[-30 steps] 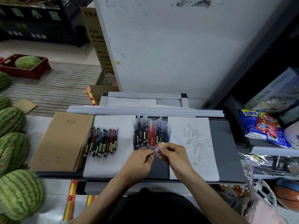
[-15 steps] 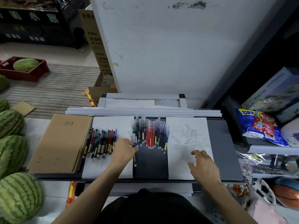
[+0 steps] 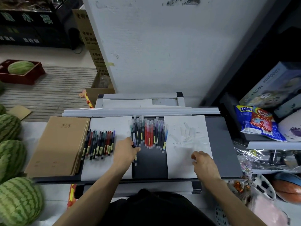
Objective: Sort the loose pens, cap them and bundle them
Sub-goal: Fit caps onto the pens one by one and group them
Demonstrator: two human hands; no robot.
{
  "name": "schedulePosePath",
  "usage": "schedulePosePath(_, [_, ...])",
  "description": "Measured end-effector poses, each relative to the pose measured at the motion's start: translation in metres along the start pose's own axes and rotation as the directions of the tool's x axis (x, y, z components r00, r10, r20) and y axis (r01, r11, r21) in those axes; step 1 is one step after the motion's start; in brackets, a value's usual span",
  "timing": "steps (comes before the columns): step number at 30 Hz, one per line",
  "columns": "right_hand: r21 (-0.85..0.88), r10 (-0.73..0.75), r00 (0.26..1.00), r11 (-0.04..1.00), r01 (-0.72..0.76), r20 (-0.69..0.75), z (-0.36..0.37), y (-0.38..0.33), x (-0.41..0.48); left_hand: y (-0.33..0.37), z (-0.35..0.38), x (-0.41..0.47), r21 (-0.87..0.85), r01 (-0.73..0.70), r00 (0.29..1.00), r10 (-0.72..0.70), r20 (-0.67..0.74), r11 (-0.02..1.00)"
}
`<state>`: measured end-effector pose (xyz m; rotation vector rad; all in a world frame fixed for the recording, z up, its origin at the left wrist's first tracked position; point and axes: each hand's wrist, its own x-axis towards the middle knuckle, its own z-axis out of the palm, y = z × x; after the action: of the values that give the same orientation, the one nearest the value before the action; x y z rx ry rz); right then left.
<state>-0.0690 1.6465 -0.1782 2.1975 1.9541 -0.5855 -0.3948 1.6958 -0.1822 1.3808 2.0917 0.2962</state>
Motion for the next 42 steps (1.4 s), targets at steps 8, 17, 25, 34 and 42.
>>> schedulePosePath(8, [-0.04,-0.047,0.991,0.998,0.042,-0.129,-0.007,-0.022,-0.011,-0.013,-0.008,-0.009,0.044,-0.071,0.997,0.072,-0.033,0.997])
schedulePosePath(17, [0.142,-0.146,0.979,0.976,0.166,-0.142,-0.017,-0.073,-0.022,-0.042,-0.055,0.016,0.291,-0.112,0.981,0.152,-0.119,0.95])
schedulePosePath(25, [0.388,-0.143,0.98,0.903,0.186,-0.136,-0.024,-0.098,-0.016,-0.046,-0.05,0.029,0.432,-0.058,0.994,0.09,-0.054,0.9])
schedulePosePath(34, [0.775,0.009,0.994,0.625,-0.093,0.112,-0.033,-0.107,-0.015,-0.03,-0.052,0.015,0.366,-0.121,0.987,0.152,-0.059,0.923])
schedulePosePath(42, [0.965,-0.089,0.962,-0.002,-0.261,0.259,-0.053,-0.123,-0.019,0.006,-0.058,-0.054,-0.264,-0.274,0.957,0.29,0.021,0.925])
